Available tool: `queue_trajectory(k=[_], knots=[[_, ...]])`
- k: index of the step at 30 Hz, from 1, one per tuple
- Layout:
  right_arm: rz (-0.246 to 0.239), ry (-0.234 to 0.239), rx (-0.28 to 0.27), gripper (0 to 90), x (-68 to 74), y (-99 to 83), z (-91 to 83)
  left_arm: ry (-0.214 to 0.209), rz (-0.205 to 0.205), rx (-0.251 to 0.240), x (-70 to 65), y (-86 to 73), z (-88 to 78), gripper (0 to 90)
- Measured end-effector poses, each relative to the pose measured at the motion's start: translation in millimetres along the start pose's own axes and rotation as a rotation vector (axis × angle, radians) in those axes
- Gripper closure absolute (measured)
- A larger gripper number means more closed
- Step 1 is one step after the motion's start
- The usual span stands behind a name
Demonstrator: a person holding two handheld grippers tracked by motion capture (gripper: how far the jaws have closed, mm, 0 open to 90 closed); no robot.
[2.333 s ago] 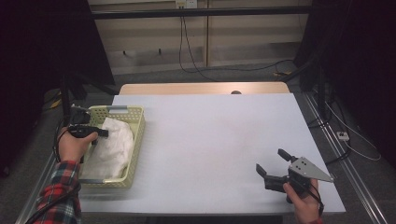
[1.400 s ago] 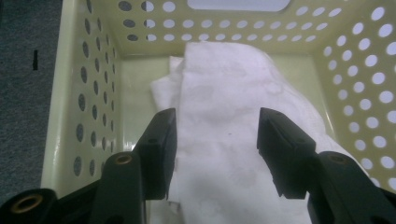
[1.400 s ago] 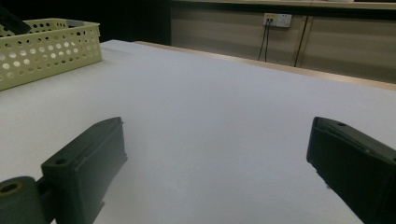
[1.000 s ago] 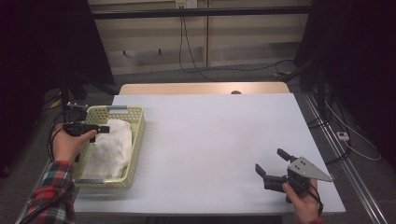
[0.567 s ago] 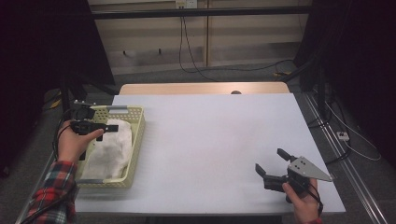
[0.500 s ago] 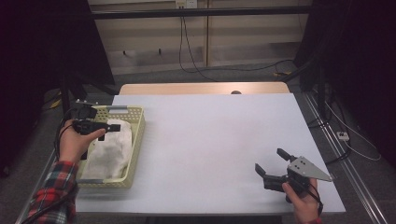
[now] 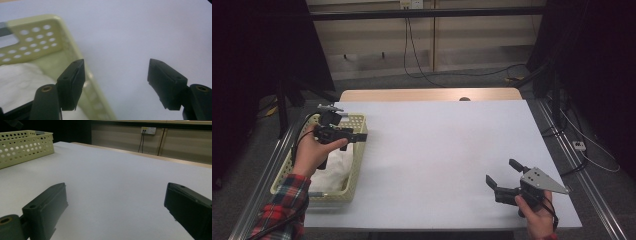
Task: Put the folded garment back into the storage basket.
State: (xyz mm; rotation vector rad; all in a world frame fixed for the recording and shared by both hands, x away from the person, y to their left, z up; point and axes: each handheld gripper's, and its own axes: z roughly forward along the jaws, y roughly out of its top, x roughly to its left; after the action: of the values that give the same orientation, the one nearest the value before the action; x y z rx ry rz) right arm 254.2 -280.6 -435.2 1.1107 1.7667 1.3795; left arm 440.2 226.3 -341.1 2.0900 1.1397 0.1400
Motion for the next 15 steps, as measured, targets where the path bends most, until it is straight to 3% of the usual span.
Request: queue_trajectory(k=[8,15], knots=[[0.0,0.0,0.002,3.7,-0.2,-0.1,-0.3,-0.094,0.076,-0.006,-37.8,3.1,13.7,30.3],[0.006,0.0,0.001,3.7,0.3,0.1,-0.7,-0.138,0.122,0.024,-60.6,-9.8,31.7,30.3]])
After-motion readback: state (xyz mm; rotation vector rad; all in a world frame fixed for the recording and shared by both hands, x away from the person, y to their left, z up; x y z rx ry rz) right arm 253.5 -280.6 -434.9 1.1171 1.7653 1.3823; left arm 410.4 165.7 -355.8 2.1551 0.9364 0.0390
